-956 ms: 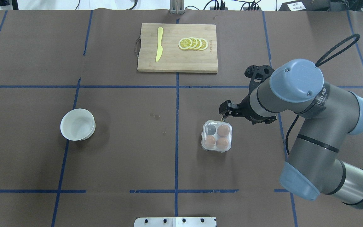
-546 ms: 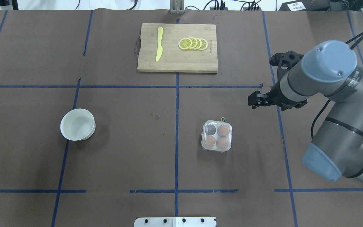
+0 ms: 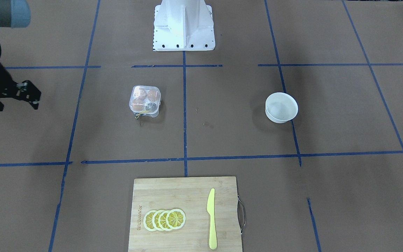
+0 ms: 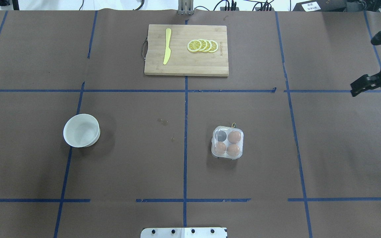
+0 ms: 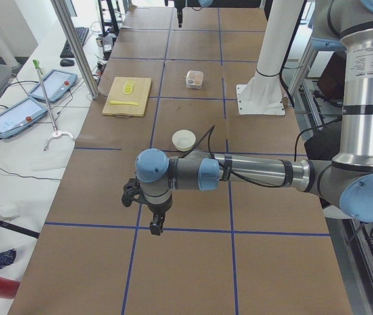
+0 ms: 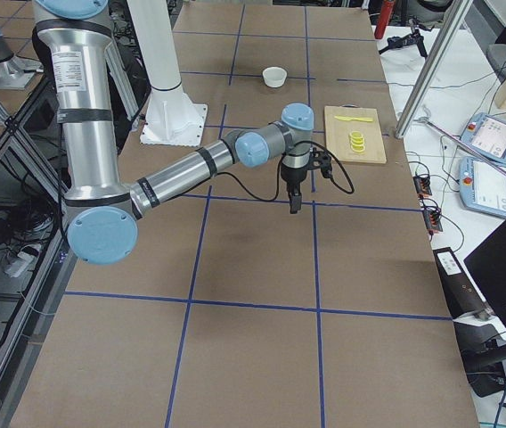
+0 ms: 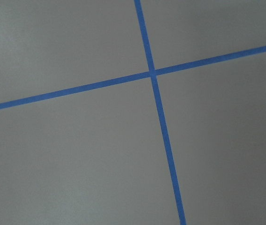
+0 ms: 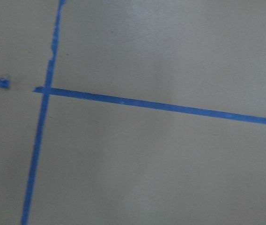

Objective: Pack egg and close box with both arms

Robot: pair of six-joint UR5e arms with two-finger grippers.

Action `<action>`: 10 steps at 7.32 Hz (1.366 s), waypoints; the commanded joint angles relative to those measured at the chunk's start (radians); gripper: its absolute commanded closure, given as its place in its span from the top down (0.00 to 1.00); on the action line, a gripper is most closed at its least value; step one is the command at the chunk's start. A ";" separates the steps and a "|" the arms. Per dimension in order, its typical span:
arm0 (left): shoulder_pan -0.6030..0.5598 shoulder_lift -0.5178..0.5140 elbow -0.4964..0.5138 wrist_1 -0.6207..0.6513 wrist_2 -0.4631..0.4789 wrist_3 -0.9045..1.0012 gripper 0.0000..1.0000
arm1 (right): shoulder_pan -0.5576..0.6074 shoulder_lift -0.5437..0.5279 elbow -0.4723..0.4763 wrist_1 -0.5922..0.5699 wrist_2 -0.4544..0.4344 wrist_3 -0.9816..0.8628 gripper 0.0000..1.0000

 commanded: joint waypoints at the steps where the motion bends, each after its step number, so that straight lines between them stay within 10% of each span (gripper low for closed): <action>1: -0.001 -0.008 0.000 -0.003 0.003 -0.012 1.00 | 0.202 -0.078 -0.109 0.000 0.074 -0.323 1.00; 10: 0.002 -0.013 -0.002 -0.048 0.000 -0.010 1.00 | 0.347 -0.229 -0.127 0.014 0.112 -0.324 1.00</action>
